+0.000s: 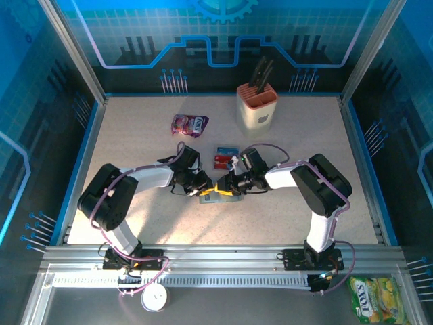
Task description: Take the credit cards out of the card holder
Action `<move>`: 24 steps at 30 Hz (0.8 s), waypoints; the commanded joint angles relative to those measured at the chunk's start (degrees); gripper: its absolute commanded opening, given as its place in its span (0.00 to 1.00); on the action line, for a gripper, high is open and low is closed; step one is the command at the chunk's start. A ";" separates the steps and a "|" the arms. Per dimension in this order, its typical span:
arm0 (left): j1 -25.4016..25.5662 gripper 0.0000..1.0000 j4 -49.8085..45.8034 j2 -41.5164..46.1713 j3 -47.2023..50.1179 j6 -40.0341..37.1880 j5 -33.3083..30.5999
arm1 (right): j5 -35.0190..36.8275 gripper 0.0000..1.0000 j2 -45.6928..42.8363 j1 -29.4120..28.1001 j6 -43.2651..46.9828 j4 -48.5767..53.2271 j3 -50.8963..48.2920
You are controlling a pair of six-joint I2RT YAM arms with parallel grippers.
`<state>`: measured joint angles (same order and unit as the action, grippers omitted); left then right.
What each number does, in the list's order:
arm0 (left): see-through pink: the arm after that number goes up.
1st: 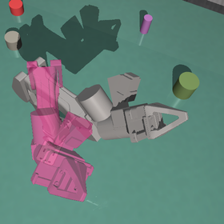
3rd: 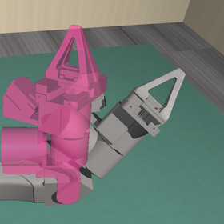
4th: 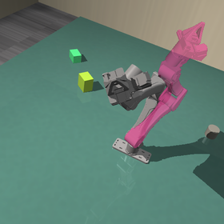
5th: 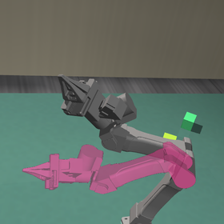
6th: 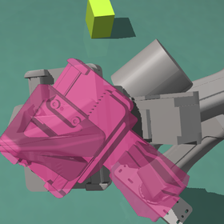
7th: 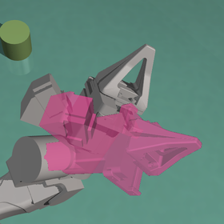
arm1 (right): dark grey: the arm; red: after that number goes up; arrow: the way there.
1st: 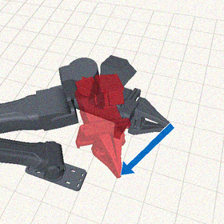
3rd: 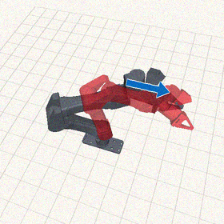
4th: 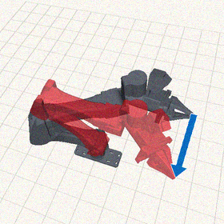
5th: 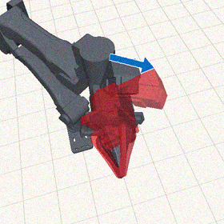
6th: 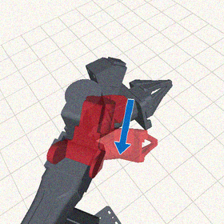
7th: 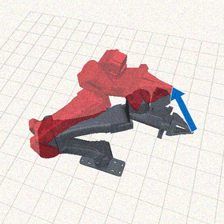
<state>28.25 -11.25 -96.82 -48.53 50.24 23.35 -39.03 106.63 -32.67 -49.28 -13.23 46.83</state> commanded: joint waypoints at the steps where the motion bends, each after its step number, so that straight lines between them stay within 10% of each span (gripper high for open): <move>1: 0.41 0.15 1.25 -0.92 -0.13 0.90 0.63 | 1.72 0.32 0.82 0.62 0.75 5.04 -0.62; 24: 2.28 0.19 0.35 -2.59 -6.03 1.00 3.01 | 8.79 0.39 -14.32 3.96 4.86 17.31 -0.02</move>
<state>29.61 -9.98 -97.91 -52.51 51.11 24.60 -31.70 94.13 -29.76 -45.76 0.97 47.33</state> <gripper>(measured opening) 0.192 0.390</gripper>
